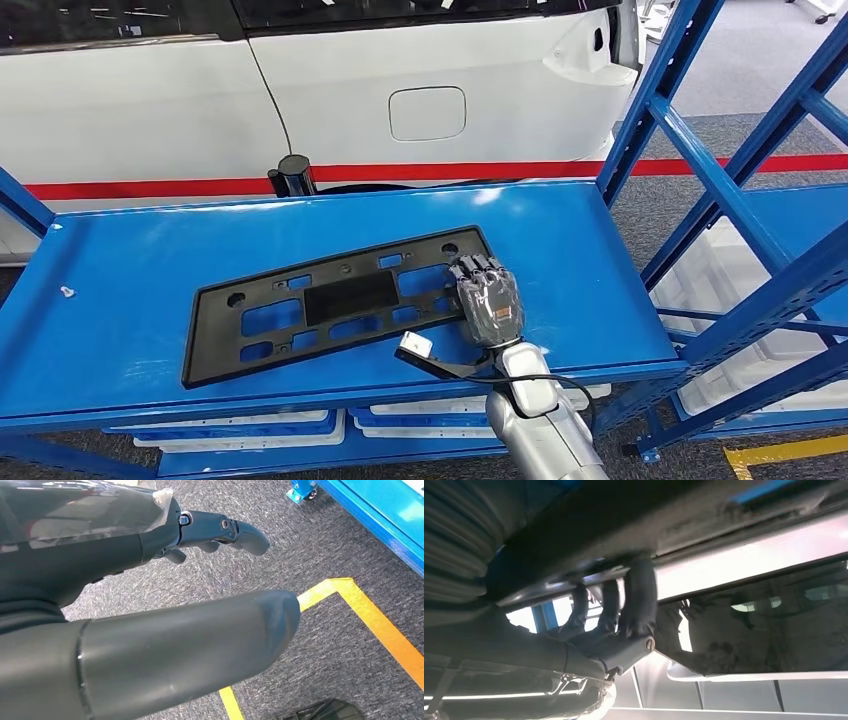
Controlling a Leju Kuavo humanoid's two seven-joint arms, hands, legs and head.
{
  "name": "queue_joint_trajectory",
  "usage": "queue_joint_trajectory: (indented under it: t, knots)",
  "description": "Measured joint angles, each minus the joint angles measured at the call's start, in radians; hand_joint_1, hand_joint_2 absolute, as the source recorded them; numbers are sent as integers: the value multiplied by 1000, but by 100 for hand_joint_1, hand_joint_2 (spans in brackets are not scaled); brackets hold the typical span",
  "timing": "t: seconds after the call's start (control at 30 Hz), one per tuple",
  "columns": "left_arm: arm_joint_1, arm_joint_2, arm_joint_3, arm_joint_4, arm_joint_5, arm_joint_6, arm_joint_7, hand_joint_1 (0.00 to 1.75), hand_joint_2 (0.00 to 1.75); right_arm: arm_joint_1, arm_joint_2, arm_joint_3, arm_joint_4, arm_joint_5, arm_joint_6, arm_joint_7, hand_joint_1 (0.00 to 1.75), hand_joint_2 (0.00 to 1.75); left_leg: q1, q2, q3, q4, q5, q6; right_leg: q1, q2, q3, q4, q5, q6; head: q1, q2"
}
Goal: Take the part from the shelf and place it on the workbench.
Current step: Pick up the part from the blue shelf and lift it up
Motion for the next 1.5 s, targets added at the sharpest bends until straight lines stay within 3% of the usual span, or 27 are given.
queue_joint_trajectory:
  t: [0.07, 0.2, 1.17, 1.27, 1.5]
  knots:
    - [0, 0, 0, 0, -2, 1, 2, 0, 0, 0, 1, -1, 1, 2, 0, 0, 167, 175, 0, 0, 1, 0, 0, 0, 0, 0, 1, 0, 0, 0, 0, 0]
    - [0, -1, 0, 0, -5, 6, 6, 0, 175, -6, 4, -3, 3, 11, 0, 0, 165, 175, 0, 0, 1, 0, 0, 0, 0, 0, 1, 0, 0, 0, 0, 0]
    - [-4, 2, 4, 0, -45, -4, 7, 0, 175, 6, 3, -30, -30, 13, -1, 2, 175, 175, 0, 0, 1, 0, -1, 0, 0, 0, 1, 0, -1, 1, 0, 0]
    - [-6, 3, 8, 0, -44, -3, 6, 0, 175, 17, 4, -45, -51, -65, -1, -53, 175, 175, 0, -1, 0, 0, -1, 0, 0, 0, 1, 0, -2, 2, 0, 0]
    - [-12, 5, 23, 11, -38, 9, -19, 0, 175, 60, 13, -100, -141, -414, -1, -230, 175, 175, 0, -1, -4, 0, -1, 0, 0, 0, -4, 0, -2, 2, 0, 0]
